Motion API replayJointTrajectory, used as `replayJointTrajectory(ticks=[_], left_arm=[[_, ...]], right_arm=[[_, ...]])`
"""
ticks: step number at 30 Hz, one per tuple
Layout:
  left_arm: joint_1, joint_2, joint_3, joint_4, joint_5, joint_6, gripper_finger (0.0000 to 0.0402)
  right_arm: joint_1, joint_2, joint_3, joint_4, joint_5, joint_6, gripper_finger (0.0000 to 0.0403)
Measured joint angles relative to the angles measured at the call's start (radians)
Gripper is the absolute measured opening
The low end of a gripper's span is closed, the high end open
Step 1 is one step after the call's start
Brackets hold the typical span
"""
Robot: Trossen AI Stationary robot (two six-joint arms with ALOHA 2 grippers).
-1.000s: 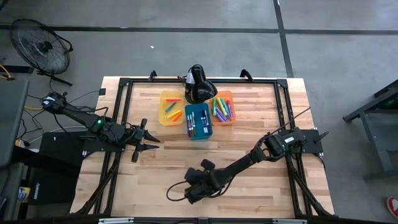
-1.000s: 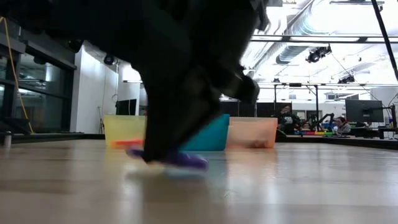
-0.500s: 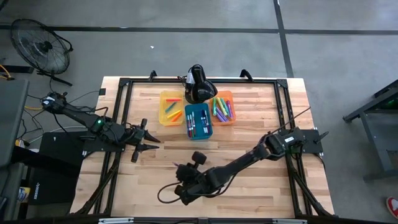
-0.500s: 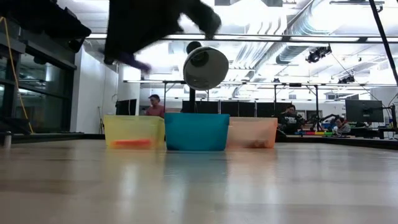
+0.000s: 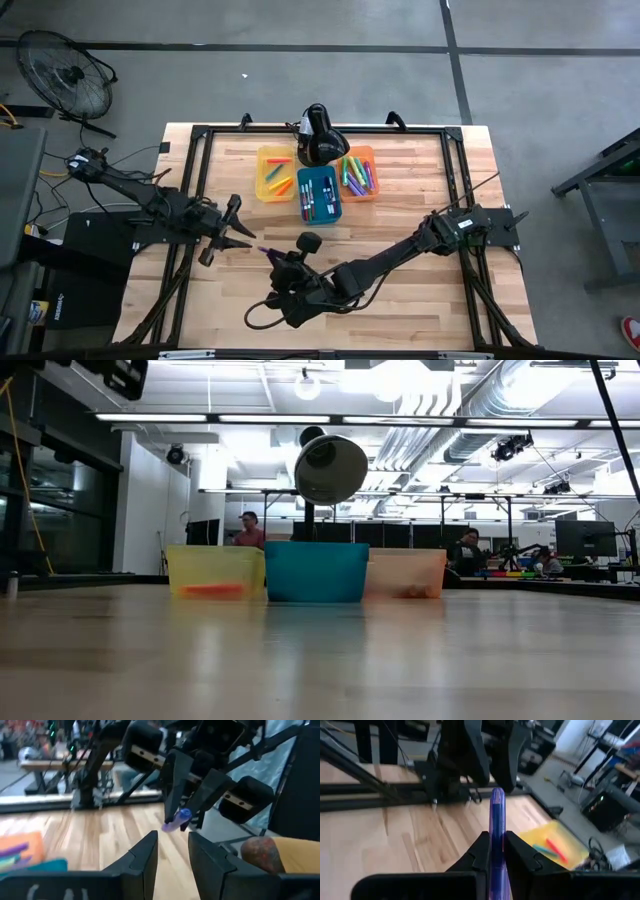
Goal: Pick & Place Markers
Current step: Put the purple mini marker into the yellow bin
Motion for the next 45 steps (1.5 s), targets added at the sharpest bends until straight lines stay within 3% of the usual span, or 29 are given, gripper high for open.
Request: replayJointTrajectory(ticks=[8,14,45], left_arm=[[0.000,0.044,0.000,0.118,0.033,0.023,0.0105],[0.000,0.108,0.000,0.179,0.036,0.023,0.0105],[0.001,0.144,-0.002,0.264,0.078,0.069,0.0105]], right_arm=[[-0.013,-0.001,0.010,0.167,-0.023,-0.157,0.0028],[-0.036,-0.001,0.010,0.196,-0.040,-0.194,0.0028],[-0.041,-0.003,0.011,0.179,0.006,-0.169,0.0028]])
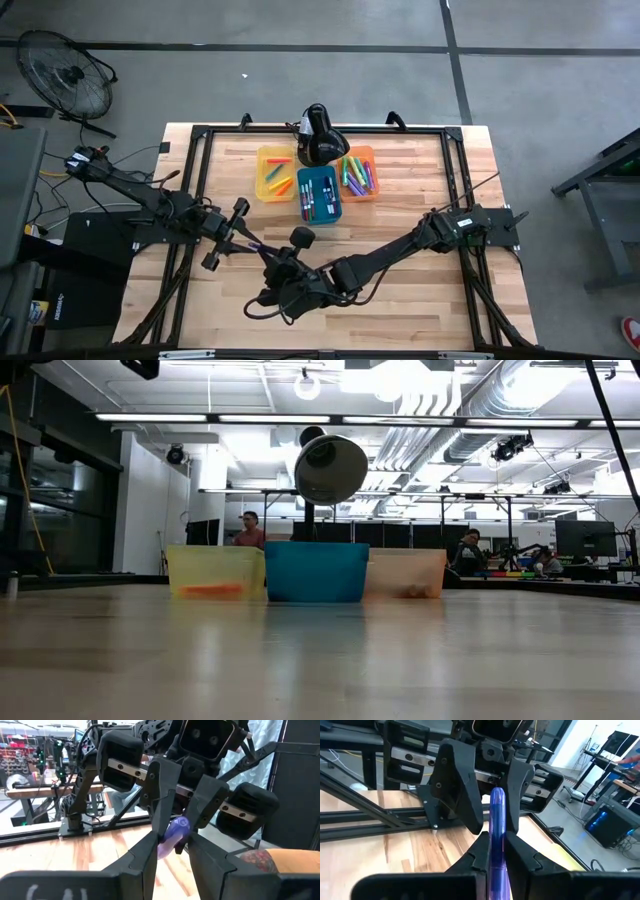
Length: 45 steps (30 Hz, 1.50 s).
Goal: Pick & Place Markers
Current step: Put the purple mini marker into the yellow bin
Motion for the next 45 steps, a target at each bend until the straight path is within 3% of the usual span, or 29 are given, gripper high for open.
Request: replayJointTrajectory(ticks=[17,34,45], left_arm=[[-0.001,0.000,0.002,0.049,-0.005,0.010,0.0105],[-0.001,-0.002,0.004,0.052,-0.005,0.027,0.0104],[-0.001,-0.003,0.005,0.056,-0.005,0.080,0.0029]], right_arm=[[-0.027,0.003,-0.002,0.050,-0.055,-0.027,0.0028],[-0.027,0.004,-0.003,0.166,-0.027,-0.130,0.0028],[-0.025,0.005,-0.004,0.246,-0.030,-0.176,0.0024]])
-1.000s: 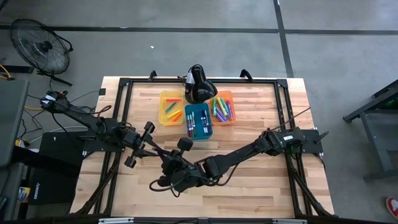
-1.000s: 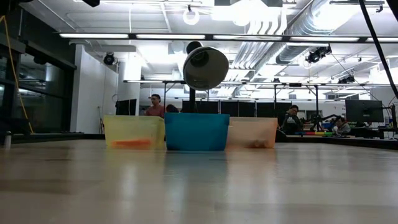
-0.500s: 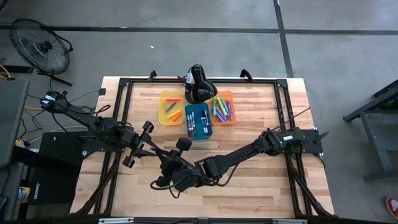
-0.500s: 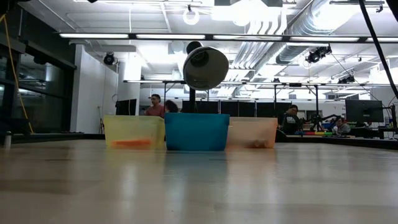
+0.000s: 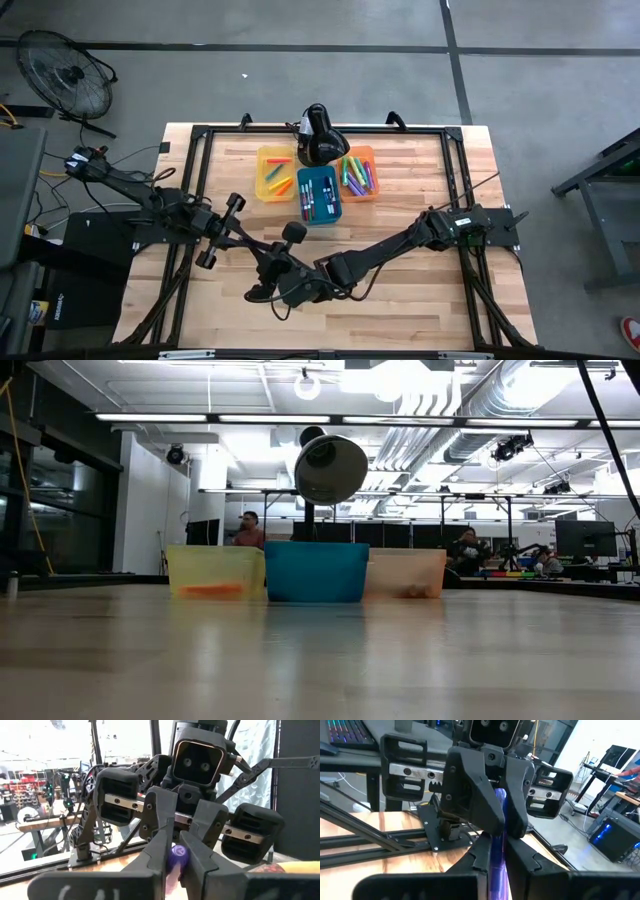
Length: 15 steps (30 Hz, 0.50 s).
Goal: Pick & Place Markers
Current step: Put the purple mini marker into the yellow bin
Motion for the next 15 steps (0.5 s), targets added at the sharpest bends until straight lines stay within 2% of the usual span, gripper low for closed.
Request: replayJointTrajectory(ticks=[12,15], left_arm=[[0.000,0.001,-0.002,-0.004,0.024,0.025,0.0029],[0.000,0.002,-0.003,-0.007,0.023,0.024,0.0029]], right_arm=[[0.000,0.000,0.000,0.001,-0.001,-0.007,0.0024],[0.000,0.000,0.000,-0.025,0.000,-0.008,0.0056]])
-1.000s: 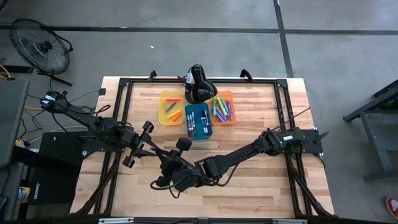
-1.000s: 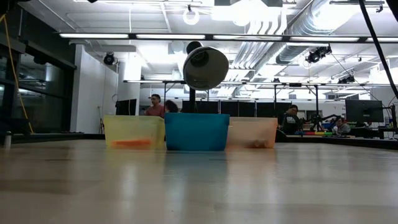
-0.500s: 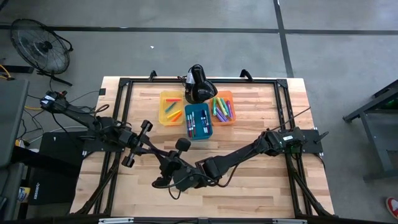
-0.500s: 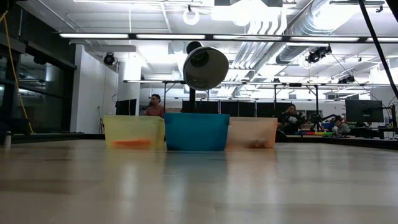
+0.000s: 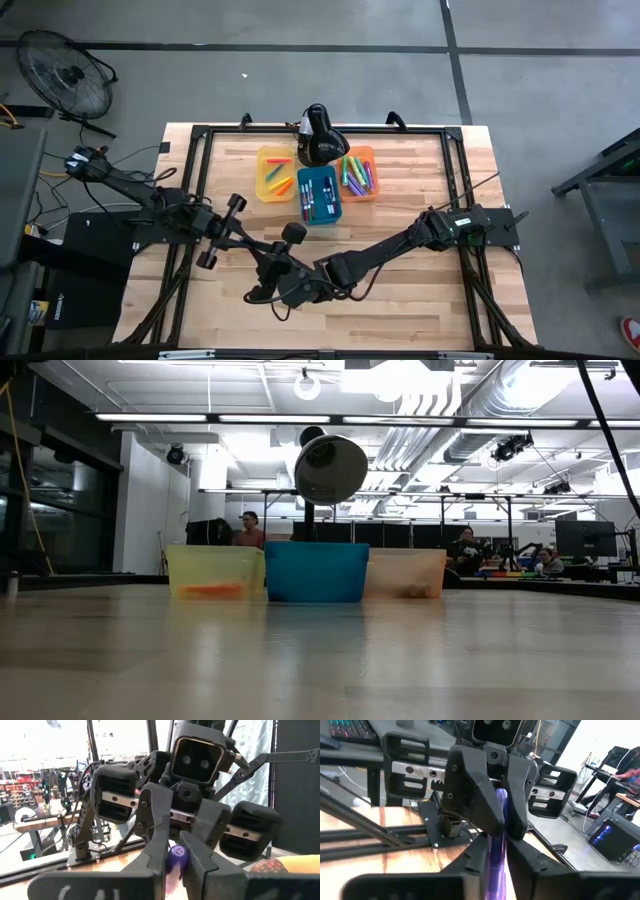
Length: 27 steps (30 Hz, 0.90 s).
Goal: Pick & Place Markers
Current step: Put the purple mini marker into the yellow bin
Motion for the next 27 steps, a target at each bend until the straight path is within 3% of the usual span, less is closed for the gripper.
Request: replayJointTrajectory(ticks=[6,12,15,21,23,27], left_arm=[[0.000,0.001,-0.002,-0.013,-0.006,-0.006,0.0029],[0.001,0.002,-0.002,-0.012,-0.064,-0.004,0.0029],[0.001,0.002,-0.002,-0.013,-0.104,0.020,0.0029],[0.000,0.006,-0.006,-0.111,-0.219,0.051,0.0029],[0.006,0.003,-0.005,-0.130,-0.273,0.052,0.0029],[0.060,0.004,-0.004,-0.180,-0.297,0.050,0.0029]], right_arm=[[0.000,0.000,0.002,-0.024,0.032,0.020,0.0138],[0.007,-0.001,0.003,-0.046,0.164,-0.029,0.0186],[0.014,-0.001,0.003,-0.065,0.239,-0.045,0.0198],[0.048,-0.028,0.010,-0.132,0.552,-0.060,0.0201],[0.060,-0.028,0.011,-0.165,0.598,-0.050,0.0201],[0.093,-0.016,0.005,-0.199,0.586,0.001,0.0199]])
